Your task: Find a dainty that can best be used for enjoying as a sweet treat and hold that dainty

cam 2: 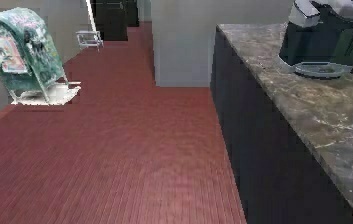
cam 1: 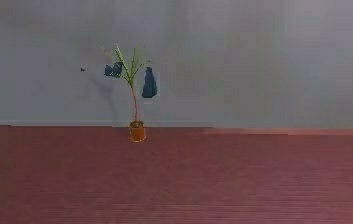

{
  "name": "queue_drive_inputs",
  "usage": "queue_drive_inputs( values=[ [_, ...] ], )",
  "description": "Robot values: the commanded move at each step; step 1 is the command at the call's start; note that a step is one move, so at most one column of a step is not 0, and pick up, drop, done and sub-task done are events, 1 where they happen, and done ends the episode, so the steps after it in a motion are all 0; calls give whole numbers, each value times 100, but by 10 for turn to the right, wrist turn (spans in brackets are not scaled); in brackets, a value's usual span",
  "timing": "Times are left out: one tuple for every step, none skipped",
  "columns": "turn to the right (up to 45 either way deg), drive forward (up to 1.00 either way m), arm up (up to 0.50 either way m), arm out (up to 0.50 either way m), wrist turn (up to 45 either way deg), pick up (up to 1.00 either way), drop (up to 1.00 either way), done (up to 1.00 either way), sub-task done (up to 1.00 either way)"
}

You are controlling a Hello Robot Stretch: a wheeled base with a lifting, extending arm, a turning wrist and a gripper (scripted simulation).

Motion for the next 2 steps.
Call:
queue_drive_inputs(
  values=[
    [-450, 0, 0, 0, 0, 0, 0, 0, 0],
    [-420, 0, 0, 0, 0, 0, 0, 0, 0]
  ],
)
